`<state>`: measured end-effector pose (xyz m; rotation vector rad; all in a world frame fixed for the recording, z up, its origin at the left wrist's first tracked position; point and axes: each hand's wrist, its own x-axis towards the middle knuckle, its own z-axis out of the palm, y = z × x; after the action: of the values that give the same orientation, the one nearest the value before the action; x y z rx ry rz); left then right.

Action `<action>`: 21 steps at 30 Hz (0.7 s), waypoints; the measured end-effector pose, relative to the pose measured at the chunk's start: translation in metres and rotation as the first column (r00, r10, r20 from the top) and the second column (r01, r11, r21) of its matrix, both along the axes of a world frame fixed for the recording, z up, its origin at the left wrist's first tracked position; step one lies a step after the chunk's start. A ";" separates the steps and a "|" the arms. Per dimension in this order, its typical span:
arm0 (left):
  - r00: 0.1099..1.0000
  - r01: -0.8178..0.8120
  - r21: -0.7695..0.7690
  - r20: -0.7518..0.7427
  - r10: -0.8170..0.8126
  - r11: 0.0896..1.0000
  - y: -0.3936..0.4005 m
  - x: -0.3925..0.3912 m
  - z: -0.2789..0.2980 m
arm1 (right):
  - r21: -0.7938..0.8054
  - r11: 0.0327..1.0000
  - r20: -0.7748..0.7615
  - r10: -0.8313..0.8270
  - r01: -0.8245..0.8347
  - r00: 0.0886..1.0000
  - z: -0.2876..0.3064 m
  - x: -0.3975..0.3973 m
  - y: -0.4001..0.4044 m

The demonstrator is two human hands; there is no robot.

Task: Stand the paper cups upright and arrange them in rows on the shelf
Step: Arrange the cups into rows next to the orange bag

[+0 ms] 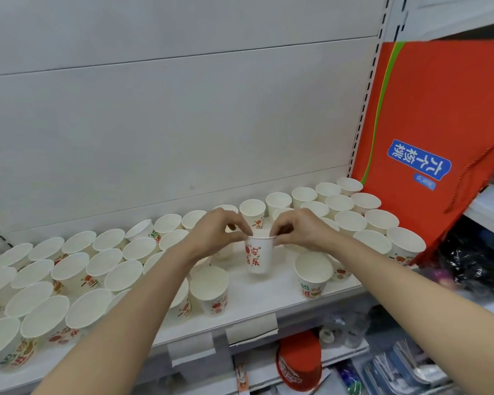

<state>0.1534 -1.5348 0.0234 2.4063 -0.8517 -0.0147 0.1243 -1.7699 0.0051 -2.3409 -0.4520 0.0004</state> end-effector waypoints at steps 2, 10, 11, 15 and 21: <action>1.000 -0.003 -0.025 -0.004 0.003 1.000 -0.008 0.000 -0.001 | -0.036 0.999 0.005 0.020 -0.020 1.000 0.000 0.001 0.000; 0.994 -0.103 0.127 -0.006 0.105 0.987 -0.016 -0.006 -0.021 | -0.181 0.982 0.069 0.064 -0.050 0.996 -0.004 0.010 0.003; 0.994 -0.108 0.129 -0.013 0.110 0.986 -0.014 -0.007 -0.022 | -0.168 0.984 0.081 0.067 -0.052 0.994 -0.005 0.010 0.005; 0.991 -0.136 0.215 0.040 0.130 0.967 -0.018 -0.008 -0.025 | -0.161 0.985 0.064 0.066 -0.055 0.996 -0.009 0.009 0.018; 0.974 -0.223 0.015 0.040 0.222 0.975 -0.024 -0.012 -0.029 | -0.210 0.978 0.132 0.019 0.009 0.991 -0.008 0.019 0.018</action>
<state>0.1414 -1.5586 -0.0051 2.5146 -0.5962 0.1108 0.1430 -1.7522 -0.0028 -2.5585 -0.5470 -0.1116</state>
